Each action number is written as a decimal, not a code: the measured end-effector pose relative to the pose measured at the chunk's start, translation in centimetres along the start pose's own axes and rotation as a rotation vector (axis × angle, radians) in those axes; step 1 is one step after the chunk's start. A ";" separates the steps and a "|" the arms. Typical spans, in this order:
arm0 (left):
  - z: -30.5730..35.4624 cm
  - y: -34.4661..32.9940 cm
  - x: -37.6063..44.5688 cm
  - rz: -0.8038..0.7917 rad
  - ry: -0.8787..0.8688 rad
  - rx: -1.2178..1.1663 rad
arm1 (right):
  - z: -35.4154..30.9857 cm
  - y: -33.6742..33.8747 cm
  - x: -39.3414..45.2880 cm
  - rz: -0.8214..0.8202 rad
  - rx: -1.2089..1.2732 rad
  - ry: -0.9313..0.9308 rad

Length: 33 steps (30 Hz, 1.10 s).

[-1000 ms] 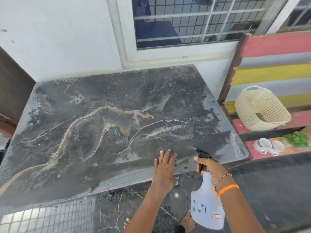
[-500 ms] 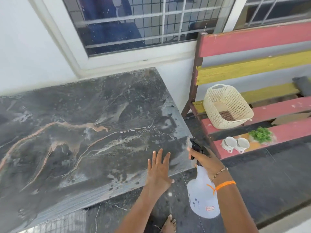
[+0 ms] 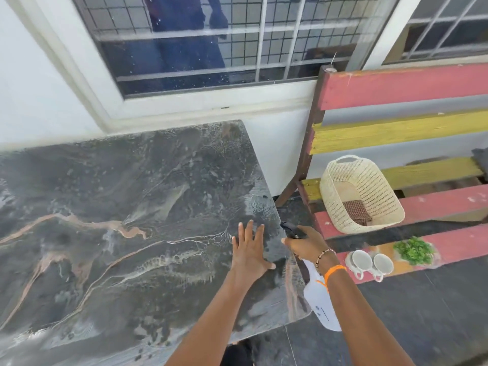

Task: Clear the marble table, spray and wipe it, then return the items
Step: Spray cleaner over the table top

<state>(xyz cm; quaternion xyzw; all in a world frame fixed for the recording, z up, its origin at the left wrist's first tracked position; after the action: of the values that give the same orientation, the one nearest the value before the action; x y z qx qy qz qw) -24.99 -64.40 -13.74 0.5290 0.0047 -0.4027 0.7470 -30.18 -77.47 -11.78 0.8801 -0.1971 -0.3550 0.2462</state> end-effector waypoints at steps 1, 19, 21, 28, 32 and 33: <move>0.2 -0.3 0.3 -0.014 0.007 0.005 | 0.3 0.2 0.5 -0.012 0.012 -0.007; 17.6 -3.7 10.2 0.037 -0.170 -0.227 | 7.6 21.8 9.1 0.538 0.274 0.077; 19.6 -3.9 12.2 0.071 -0.129 -0.243 | 8.0 24.0 11.6 0.549 0.260 0.080; 24.2 -5.9 19.4 0.123 -0.024 -0.299 | 10.1 27.6 23.1 0.429 0.162 0.143; 23.9 -6.2 22.1 0.157 0.077 -0.370 | 12.4 27.1 28.5 0.409 0.122 0.117; 23.9 -6.4 22.6 0.164 0.091 -0.387 | 12.8 26.9 29.6 0.390 0.119 0.124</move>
<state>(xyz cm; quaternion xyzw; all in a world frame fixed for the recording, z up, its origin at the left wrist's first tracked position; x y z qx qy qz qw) -23.57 -97.63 -18.04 0.3918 0.0725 -0.3081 0.8639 -24.18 -118.20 -20.02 0.8584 -0.3687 -0.2337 0.2696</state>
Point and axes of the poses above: each hand's wrist, its own x-axis towards the middle knuckle, its own y-axis out of the back of the hand, z = x × y, the point moved 8 cm from there along x, towards the middle knuckle, and after that the axes turned 1 degree about z, right-handed, at the moved point
